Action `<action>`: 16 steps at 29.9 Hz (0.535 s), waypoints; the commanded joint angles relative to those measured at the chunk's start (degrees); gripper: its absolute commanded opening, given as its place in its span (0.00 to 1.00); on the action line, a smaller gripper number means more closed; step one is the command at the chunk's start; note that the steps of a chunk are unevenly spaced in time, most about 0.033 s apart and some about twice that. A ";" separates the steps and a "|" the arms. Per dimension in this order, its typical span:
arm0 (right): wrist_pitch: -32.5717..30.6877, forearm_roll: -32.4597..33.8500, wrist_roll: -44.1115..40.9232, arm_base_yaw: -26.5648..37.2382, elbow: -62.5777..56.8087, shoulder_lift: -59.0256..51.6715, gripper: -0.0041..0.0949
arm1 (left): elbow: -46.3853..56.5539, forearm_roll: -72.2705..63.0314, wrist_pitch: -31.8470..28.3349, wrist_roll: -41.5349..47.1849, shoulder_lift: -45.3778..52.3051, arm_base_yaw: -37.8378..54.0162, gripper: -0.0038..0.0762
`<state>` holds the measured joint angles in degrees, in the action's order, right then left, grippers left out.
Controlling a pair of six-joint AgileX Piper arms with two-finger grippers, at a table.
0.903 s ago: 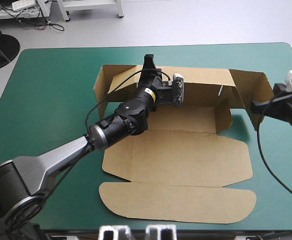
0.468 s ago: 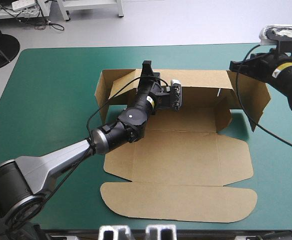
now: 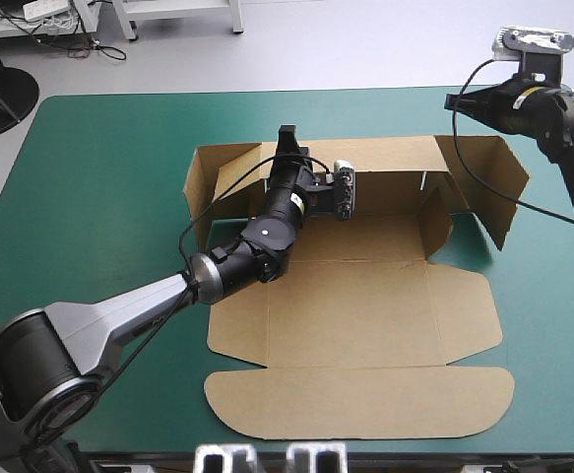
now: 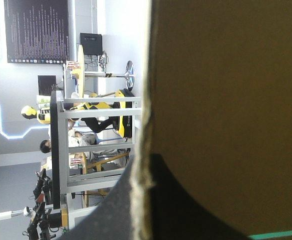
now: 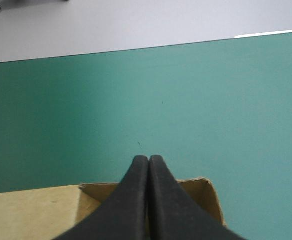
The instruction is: Fold the box
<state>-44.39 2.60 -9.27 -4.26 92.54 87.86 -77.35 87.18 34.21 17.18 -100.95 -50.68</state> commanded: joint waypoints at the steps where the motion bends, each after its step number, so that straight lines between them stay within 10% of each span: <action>1: 2.86 -2.60 2.60 2.40 2.24 0.59 0.02 | -1.47 2.56 1.13 0.91 2.58 -0.33 0.04; 16: 7.34 -6.92 6.15 2.79 2.24 8.99 0.02 | -1.47 2.56 1.13 2.02 2.58 -0.33 0.04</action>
<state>-40.41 -3.00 -4.84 -2.00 92.67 98.47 -77.35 87.23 34.21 18.26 -100.95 -50.68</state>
